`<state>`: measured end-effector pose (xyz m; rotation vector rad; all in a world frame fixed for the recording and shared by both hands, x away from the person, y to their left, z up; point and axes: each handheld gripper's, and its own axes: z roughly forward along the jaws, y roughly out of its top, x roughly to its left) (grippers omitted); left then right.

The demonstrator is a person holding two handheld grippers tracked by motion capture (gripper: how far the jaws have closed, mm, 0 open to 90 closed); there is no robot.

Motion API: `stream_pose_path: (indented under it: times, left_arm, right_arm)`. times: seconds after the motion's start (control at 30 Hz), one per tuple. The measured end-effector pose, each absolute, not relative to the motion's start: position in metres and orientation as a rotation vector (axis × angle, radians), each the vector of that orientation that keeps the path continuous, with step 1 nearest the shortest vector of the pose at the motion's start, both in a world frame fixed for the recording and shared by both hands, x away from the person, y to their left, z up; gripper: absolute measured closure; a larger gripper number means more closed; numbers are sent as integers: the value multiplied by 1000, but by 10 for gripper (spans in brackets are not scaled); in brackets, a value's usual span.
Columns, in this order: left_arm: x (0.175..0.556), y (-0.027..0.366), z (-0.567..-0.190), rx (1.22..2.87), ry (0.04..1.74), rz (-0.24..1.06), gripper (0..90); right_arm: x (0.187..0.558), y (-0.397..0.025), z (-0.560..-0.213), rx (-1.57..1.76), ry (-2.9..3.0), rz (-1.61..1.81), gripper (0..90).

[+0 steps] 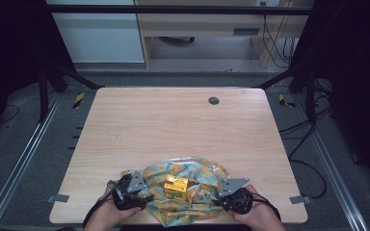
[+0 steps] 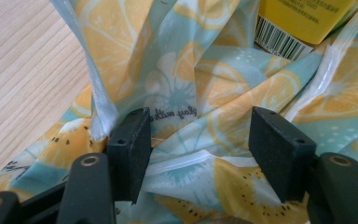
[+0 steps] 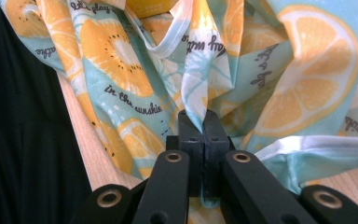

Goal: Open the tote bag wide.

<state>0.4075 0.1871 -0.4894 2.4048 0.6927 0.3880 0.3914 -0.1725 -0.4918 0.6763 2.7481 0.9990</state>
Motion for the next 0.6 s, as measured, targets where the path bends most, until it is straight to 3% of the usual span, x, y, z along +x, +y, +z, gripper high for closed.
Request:
stream_pose_path:
  times: [0.23, 0.37, 0.5, 0.6]
  left_arm:
    - [407, 186, -489, 2412, 692, 391, 385]
    - [407, 184, -486, 2390, 709, 390, 337]
    - [405, 184, -482, 2357, 715, 398, 297]
    - [403, 185, -477, 2319, 711, 408, 256]
  right_arm:
    - [391, -174, -492, 675, 2732, 1010, 877]
    - [388, -177, -488, 684, 2698, 1038, 830]
    - [387, -178, -483, 682, 2665, 1076, 751]
    - [385, -178, -475, 696, 2626, 1098, 602]
